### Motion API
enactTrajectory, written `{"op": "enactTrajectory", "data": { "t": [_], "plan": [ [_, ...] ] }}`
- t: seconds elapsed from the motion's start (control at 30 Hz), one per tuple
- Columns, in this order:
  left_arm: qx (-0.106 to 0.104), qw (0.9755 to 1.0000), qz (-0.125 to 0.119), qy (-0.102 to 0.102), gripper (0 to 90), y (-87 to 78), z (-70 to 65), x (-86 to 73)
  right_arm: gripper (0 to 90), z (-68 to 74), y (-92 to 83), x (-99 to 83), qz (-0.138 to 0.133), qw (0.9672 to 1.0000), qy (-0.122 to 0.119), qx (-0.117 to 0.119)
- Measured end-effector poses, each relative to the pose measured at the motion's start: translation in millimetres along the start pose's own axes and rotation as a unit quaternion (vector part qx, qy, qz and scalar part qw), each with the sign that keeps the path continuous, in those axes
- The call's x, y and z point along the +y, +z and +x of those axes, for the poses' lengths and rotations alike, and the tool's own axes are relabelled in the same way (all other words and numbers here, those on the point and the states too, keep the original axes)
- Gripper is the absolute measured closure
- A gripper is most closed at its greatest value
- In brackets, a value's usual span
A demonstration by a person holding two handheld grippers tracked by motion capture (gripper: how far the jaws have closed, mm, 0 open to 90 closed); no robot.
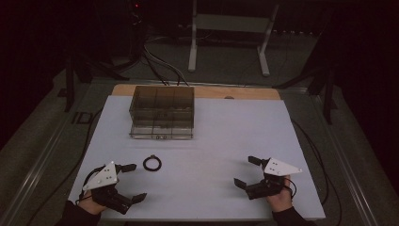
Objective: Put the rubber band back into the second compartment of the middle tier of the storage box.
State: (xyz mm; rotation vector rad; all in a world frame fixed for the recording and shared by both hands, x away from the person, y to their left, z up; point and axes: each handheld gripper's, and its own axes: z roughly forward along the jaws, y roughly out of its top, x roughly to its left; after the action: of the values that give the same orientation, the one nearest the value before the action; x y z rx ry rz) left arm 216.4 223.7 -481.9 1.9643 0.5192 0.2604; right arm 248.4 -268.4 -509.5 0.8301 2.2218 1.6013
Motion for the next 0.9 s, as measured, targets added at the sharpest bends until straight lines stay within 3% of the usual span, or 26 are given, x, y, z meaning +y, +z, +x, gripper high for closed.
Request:
{"op": "enactTrajectory", "data": {
  "t": [0.23, 0.9],
  "plan": [
    [-0.004, 0.9998, -0.012, 0.014, 0.4, -2.8, -2.6, 13.7, 0.0, 1.1, 0.7, 0.4, -0.001, 1.0, 0.0, 0.001],
    [0.012, 0.9994, -0.03, 0.012, 0.4, -5.4, 4.8, 33.5, 0.0, -0.4, 0.8, 0.3, -0.004, 1.0, 0.007, 0.002]
  ]
}}
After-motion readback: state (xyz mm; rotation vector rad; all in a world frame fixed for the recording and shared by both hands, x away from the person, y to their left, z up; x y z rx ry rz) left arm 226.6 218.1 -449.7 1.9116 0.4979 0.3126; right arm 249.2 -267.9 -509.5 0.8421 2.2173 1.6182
